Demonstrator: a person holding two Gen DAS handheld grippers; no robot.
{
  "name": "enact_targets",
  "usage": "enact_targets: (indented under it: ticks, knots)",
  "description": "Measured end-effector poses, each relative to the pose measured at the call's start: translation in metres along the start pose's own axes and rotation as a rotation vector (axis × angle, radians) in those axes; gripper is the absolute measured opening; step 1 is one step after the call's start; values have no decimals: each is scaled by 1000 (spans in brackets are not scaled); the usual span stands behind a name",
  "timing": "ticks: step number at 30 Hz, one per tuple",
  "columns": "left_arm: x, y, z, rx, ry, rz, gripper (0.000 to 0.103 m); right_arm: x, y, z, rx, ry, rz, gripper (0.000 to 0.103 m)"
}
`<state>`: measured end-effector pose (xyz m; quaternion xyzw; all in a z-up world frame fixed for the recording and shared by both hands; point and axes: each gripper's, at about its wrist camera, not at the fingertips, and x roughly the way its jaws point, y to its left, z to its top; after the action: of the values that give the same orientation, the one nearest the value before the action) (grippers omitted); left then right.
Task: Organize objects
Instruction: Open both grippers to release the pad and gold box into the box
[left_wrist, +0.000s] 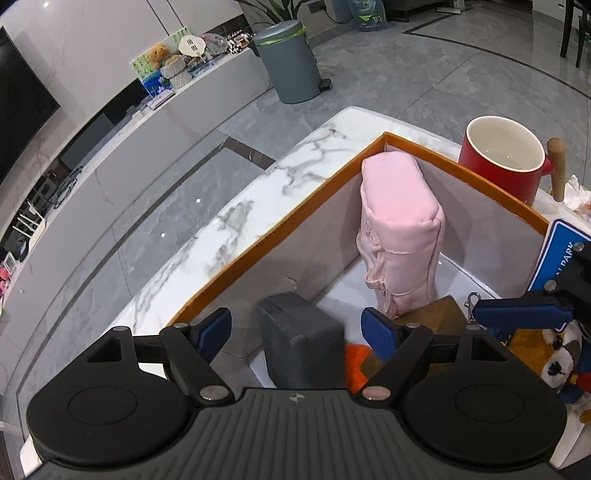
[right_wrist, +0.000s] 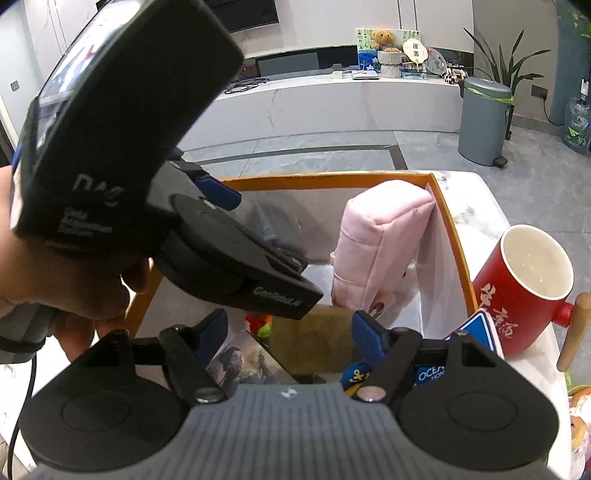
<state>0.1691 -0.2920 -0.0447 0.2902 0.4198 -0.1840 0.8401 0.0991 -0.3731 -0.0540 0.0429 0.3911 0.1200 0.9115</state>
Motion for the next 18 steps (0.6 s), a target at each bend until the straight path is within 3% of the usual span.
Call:
enact_targets:
  ticks: [18]
  knots:
    - [-36,-11,-6,33,-71,13,93,-15,2,-1,-3,-50,-2,79]
